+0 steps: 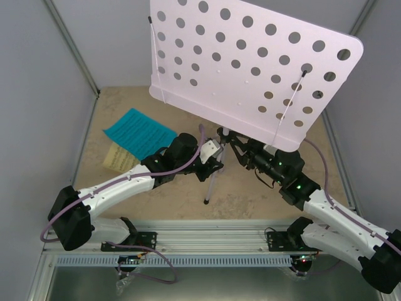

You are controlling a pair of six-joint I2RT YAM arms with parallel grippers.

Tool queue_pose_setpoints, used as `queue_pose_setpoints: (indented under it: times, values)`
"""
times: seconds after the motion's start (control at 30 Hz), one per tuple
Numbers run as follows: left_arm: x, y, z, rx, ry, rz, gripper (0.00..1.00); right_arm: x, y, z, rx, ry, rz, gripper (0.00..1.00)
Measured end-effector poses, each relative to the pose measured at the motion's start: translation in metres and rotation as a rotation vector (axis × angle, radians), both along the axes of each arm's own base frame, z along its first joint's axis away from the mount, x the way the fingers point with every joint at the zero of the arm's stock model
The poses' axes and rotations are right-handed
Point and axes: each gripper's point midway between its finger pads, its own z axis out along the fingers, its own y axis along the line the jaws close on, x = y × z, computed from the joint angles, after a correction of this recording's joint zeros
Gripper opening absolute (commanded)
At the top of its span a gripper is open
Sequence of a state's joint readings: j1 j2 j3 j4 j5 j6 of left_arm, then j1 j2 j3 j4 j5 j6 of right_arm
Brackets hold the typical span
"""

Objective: Pack up the instrument practice props

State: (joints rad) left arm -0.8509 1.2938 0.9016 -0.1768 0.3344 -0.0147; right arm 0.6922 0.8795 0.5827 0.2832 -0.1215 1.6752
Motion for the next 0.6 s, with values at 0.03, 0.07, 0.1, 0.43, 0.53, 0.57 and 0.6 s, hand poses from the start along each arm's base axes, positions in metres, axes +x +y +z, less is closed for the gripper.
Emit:
queue_pose_setpoints:
  times: [0.03,0.07,0.1,0.43,0.53,0.57,0.6]
  values:
    - [0.0,0.0,0.0,0.0,0.0,0.0,0.0,-0.0006,0.0009,0.0007,0.004,0.003,0.004,0.43]
    - [0.0,0.0,0.0,0.0,0.0,0.0,0.0,-0.0012,0.0015,0.0003,0.007,0.01,0.007,0.42]
    - [0.0,0.0,0.0,0.0,0.0,0.0,0.0,-0.0019,0.0022,-0.0009,0.008,0.018,0.009,0.41]
    - [-0.0001,0.0001,-0.0002,0.001,0.001,0.0,0.0,-0.005,-0.0014,-0.0047,0.022,0.052,-0.009,0.12]
    - [-0.0001,0.0002,-0.0003,0.001,0.001,0.001,0.0,-0.0038,-0.0032,-0.0029,0.033,0.052,-0.021,0.07]
    - [0.0001,0.0003,-0.0005,0.002,0.002,0.001,0.0,-0.0036,-0.0036,-0.003,0.033,0.052,-0.024,0.06]
    - [0.0,0.0003,-0.0005,0.002,0.002,0.001,0.0,-0.0036,-0.0035,-0.0029,0.033,0.051,-0.024,0.06]
